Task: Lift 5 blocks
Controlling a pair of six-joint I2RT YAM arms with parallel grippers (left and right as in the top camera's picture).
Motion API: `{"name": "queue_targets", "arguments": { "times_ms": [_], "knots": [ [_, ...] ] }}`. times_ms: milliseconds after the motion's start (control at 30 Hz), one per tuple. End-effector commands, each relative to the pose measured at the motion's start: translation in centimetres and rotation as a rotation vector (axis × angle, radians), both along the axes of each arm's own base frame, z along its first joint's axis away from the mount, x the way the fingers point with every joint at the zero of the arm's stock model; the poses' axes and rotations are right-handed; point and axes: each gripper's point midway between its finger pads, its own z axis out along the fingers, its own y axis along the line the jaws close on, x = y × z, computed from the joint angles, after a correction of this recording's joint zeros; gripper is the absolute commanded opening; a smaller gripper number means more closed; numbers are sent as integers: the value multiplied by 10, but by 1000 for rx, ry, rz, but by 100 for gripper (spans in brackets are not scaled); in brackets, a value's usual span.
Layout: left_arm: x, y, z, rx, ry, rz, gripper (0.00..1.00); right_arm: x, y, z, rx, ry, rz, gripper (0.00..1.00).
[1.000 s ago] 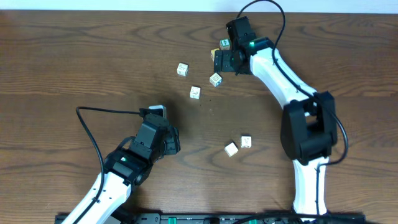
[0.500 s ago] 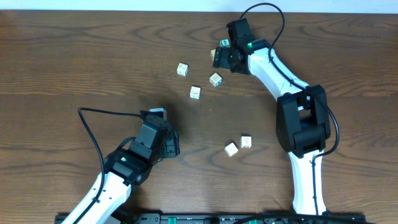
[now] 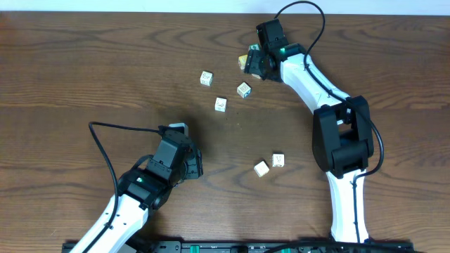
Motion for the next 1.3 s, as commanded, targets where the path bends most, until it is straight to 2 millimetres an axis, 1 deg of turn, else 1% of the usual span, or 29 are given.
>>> {"name": "queue_targets", "arguments": {
  "times_ms": [0,100,233,333,467,633,767,867,967,1033,1100,1167,1233,1267],
  "knots": [
    [5,-1,11,-4,-28,-7,62,8,-11,0,-18,-11,-43,73],
    [5,-1,11,-3,-27,-7,62,8,-15,-7,-34,-4,-67,73],
    [5,-1,10,-2,-25,-7,62,9,-15,-10,-33,-4,-67,72],
    [5,-1,10,-2,-25,-7,62,9,-15,-10,-32,-6,-67,69],
    [5,0,10,-2,-25,-7,62,10,-15,-10,-31,-9,-67,57],
    [5,0,10,-2,-25,-7,62,9,-15,-11,-33,-4,-65,39],
    [5,0,10,-1,-25,-6,62,6,-14,-12,-42,7,-45,28],
    [5,0,10,1,-27,-5,62,-1,-11,-15,-45,35,6,18],
    [8,0,12,0,-42,-1,62,-15,-14,-15,-67,86,37,8],
    [13,-3,17,-6,-71,-12,62,-25,-18,-10,-92,115,68,3],
    [20,-6,23,-14,-112,-28,62,-33,-24,1,-131,127,105,1],
    [28,-10,30,-25,-158,-36,63,-41,-34,18,-188,133,118,1],
    [38,-9,37,-19,-207,-16,64,-54,-47,42,-244,145,105,1],
    [42,-8,39,-13,-224,-4,66,-63,-52,54,-255,158,104,1]
  ]
}}
